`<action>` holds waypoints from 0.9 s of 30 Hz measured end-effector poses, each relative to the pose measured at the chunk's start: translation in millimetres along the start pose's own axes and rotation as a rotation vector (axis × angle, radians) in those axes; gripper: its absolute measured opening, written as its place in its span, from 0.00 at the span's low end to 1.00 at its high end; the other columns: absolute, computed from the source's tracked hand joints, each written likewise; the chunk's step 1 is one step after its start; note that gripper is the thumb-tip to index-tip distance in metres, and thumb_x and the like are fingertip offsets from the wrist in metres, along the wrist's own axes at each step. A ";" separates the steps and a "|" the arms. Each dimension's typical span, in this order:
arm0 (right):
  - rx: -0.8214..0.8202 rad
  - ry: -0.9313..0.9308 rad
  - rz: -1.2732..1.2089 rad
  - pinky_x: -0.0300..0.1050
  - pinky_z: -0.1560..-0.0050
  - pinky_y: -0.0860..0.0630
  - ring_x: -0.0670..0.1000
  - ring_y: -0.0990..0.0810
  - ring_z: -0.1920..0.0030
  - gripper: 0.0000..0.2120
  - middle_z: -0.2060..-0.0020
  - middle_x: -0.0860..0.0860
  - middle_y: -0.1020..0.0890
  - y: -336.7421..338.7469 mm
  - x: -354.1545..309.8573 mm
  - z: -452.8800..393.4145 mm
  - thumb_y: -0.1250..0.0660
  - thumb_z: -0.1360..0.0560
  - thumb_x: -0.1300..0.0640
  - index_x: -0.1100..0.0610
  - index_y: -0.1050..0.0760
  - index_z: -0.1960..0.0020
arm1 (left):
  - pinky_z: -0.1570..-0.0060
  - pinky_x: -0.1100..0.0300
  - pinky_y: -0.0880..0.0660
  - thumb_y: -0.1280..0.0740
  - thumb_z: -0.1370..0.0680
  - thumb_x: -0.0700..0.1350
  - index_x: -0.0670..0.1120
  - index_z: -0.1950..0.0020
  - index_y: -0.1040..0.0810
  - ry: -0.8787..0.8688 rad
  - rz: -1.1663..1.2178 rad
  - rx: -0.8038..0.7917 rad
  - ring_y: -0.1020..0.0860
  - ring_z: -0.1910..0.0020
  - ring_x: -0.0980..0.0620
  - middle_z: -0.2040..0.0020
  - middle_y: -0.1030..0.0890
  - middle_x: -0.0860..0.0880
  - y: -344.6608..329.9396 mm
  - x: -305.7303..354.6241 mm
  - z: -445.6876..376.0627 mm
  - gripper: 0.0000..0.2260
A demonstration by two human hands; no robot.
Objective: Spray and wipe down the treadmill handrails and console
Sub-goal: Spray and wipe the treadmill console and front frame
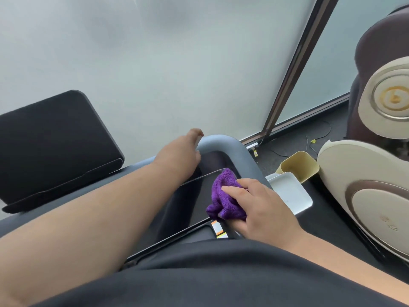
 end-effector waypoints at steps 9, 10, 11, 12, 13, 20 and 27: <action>0.044 -0.060 -0.111 0.56 0.46 0.22 0.58 0.20 0.45 0.25 0.42 0.55 0.21 3.4 -2.5 -5.2 0.25 0.31 0.47 0.54 0.21 0.36 | 0.59 0.57 0.33 0.39 0.21 0.45 0.61 0.32 0.38 -0.008 0.082 0.035 0.26 0.60 0.48 0.59 0.26 0.57 1.2 -4.7 21.0 0.20; 0.075 -0.110 -0.148 0.53 0.42 0.24 0.56 0.21 0.43 0.24 0.41 0.53 0.22 10.5 3.0 -2.2 0.27 0.30 0.45 0.52 0.22 0.35 | 0.60 0.58 0.33 0.38 0.21 0.47 0.62 0.32 0.39 -0.009 0.111 0.040 0.26 0.61 0.50 0.59 0.27 0.58 1.6 -4.5 28.0 0.20; 0.115 -0.156 -0.175 0.48 0.39 0.27 0.53 0.23 0.41 0.24 0.41 0.51 0.23 18.6 9.9 2.1 0.29 0.29 0.43 0.51 0.23 0.35 | 0.62 0.58 0.32 0.38 0.21 0.48 0.63 0.31 0.39 -0.012 0.138 0.043 0.26 0.63 0.52 0.59 0.27 0.58 1.5 -5.3 36.4 0.21; 0.165 -0.197 -0.178 0.42 0.36 0.30 0.51 0.24 0.40 0.24 0.40 0.50 0.24 27.2 17.5 7.2 0.31 0.28 0.43 0.50 0.24 0.35 | 0.64 0.60 0.33 0.38 0.21 0.49 0.63 0.31 0.40 -0.018 0.161 0.040 0.26 0.65 0.56 0.58 0.26 0.59 0.6 -6.9 45.7 0.21; 0.207 -0.240 -0.149 0.38 0.35 0.34 0.50 0.26 0.39 0.23 0.40 0.49 0.24 35.0 26.0 13.3 0.31 0.27 0.43 0.49 0.25 0.34 | 0.66 0.61 0.33 0.37 0.20 0.50 0.64 0.31 0.41 -0.031 0.182 0.034 0.26 0.66 0.60 0.57 0.24 0.59 -0.9 -8.7 55.7 0.21; -0.148 -0.538 0.339 0.53 0.43 0.27 0.56 0.26 0.41 0.36 0.36 0.52 0.27 3.4 55.2 35.3 0.40 0.28 0.30 0.48 0.38 0.26 | 0.64 0.68 0.35 0.35 0.21 0.53 0.69 0.33 0.41 -0.038 0.239 -0.030 0.28 0.62 0.69 0.52 0.25 0.62 -17.2 -28.8 101.7 0.21; -0.184 -0.494 0.440 0.54 0.42 0.27 0.61 0.26 0.37 0.42 0.31 0.59 0.31 -22.3 62.5 -60.3 0.43 0.25 0.30 0.51 0.51 0.20 | 0.59 0.64 0.31 0.34 0.22 0.53 0.70 0.34 0.40 -0.029 0.298 -0.016 0.24 0.58 0.65 0.52 0.22 0.63 -15.6 -39.1 116.6 0.22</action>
Point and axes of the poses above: each hand's wrist, its own z-axis away from the middle knuckle, its own y-axis out of the back of the hand, x = y × z, the point moved 6 cm from there along -z, towards the middle knuckle
